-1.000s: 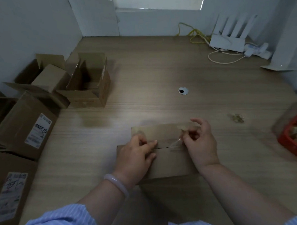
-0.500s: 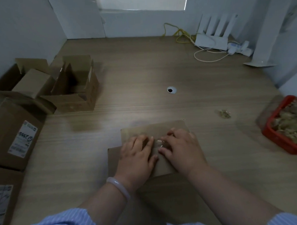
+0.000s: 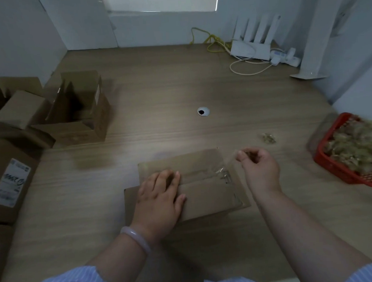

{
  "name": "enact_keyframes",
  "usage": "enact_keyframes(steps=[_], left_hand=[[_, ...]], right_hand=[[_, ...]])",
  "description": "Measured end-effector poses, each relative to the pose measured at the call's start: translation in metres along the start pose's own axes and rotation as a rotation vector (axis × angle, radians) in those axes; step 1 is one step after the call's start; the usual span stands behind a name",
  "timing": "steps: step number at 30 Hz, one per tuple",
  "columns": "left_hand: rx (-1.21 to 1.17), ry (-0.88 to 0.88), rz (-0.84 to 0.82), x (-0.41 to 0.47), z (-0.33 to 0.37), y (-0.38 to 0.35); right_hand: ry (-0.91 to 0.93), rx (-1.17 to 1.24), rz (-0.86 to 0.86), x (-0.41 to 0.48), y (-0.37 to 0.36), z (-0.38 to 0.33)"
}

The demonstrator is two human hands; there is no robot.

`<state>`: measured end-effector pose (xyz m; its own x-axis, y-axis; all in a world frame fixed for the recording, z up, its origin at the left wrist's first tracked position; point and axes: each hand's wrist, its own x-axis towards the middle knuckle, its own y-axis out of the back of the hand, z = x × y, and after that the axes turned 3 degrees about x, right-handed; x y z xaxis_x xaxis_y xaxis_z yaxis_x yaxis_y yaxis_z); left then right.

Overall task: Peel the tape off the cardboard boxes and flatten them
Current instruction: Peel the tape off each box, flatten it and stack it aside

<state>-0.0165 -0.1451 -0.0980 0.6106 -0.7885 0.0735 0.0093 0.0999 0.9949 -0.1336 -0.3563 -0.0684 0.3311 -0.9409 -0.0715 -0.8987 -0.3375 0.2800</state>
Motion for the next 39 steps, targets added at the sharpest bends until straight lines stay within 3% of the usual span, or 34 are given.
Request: enact_keyframes(steps=[2,4,9,13,17,21,23,27,30,35,39], left_hand=[[0.016,-0.002,0.006,0.001,0.002,0.002],[0.022,0.017,0.012,0.002,0.005,0.004],[0.009,0.073,0.005,0.005,0.018,0.002],[-0.001,0.127,0.031,0.007,0.025,-0.003],[0.009,0.175,0.064,0.010,0.034,-0.006],[0.017,0.180,0.115,0.010,0.037,-0.011],[0.027,0.182,0.128,0.010,0.036,-0.011],[0.025,0.189,0.146,0.010,0.037,-0.011],[0.018,0.203,0.150,0.011,0.038,-0.010],[0.027,0.213,0.105,0.012,0.038,-0.008],[0.021,0.213,0.105,0.012,0.038,-0.007]], right_hand=[[-0.081,0.110,0.009,0.001,0.002,0.001],[-0.027,0.020,-0.019,-0.002,0.002,0.001],[0.408,-0.532,-0.288,-0.005,-0.005,0.019],[0.656,-0.736,-0.317,-0.004,0.003,0.029],[0.666,-0.899,-0.466,-0.012,0.022,0.035],[0.767,-0.853,-0.578,-0.006,0.043,0.030],[0.706,-0.720,-0.560,-0.005,0.049,0.028],[0.247,-0.344,-0.362,-0.016,0.057,0.034],[-0.034,-0.312,-0.474,-0.032,0.058,0.047],[-0.078,-0.290,-0.405,-0.051,0.059,0.052],[-0.095,-0.315,-0.467,-0.043,0.061,0.047]])
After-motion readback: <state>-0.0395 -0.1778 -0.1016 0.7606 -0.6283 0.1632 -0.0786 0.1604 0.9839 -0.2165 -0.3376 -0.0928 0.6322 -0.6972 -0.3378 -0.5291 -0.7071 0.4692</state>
